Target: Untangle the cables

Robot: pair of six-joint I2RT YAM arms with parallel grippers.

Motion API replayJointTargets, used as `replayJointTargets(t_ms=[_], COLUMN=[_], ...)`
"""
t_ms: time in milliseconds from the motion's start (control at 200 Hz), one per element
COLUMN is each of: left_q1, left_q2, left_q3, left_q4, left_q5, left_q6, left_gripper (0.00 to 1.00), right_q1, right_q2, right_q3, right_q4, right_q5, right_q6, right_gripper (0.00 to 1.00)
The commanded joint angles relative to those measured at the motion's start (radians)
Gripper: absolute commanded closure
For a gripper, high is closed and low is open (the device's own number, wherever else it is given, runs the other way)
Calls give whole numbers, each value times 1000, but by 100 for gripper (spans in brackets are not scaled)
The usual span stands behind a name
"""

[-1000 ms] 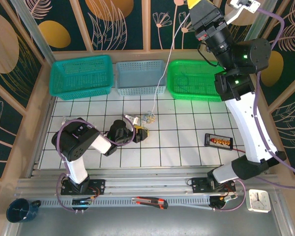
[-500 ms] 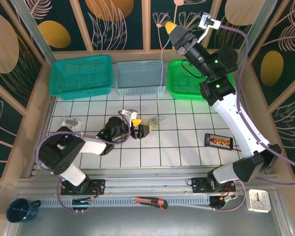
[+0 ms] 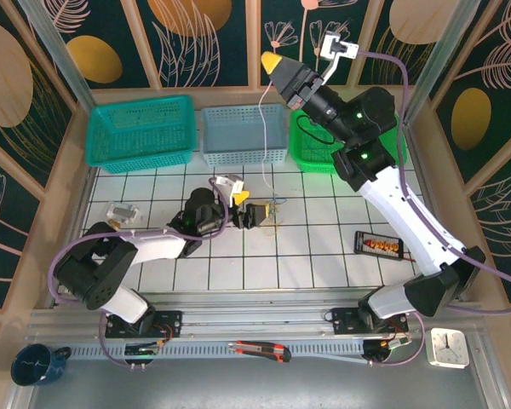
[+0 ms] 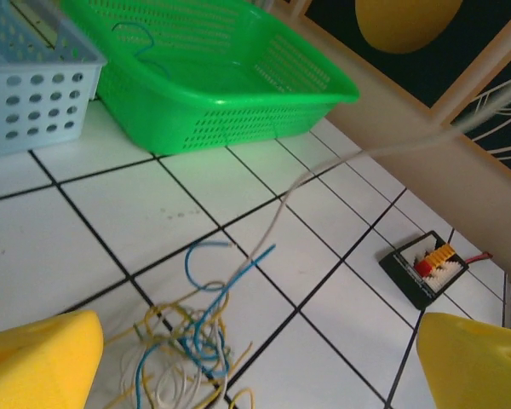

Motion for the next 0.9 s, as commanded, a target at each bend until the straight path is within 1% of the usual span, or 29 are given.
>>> replayJointTargets(t_ms=[0, 260, 355, 475, 606, 706, 746, 801, 896], left_q1=[-1, -3, -3, -3, -3, -3, -4, -4, -3], left_q2=[48, 137, 153, 202, 223, 238, 243, 251, 268], left_q3=[54, 125, 124, 97, 43, -5, -22, -42, -67], left_q4=[-13, 34, 60, 91, 126, 154, 165, 177, 194], left_q5=[1, 15, 1, -23, -32, -43, -49, -54, -59], left_q6=[28, -6, -22, -37, -45, -49, -50, -51, -51], left_gripper=[5, 5, 8, 21, 39, 51, 55, 57, 64], right_q1=[39, 113, 130, 133, 125, 104, 88, 58, -10], right_q2=[8, 47, 64, 90, 132, 172, 189, 211, 239], right_q3=[53, 142, 182, 262, 398, 517, 561, 617, 667], right_q4=[29, 14, 14, -16, -97, -151, -169, -181, -151], right_q5=[-24, -36, -45, -53, -50, -53, -54, -54, -69], right_q6=[-26, -38, -37, -47, -101, -127, -134, -125, -56], right_gripper=[100, 100, 100, 100, 100, 100, 100, 100, 100])
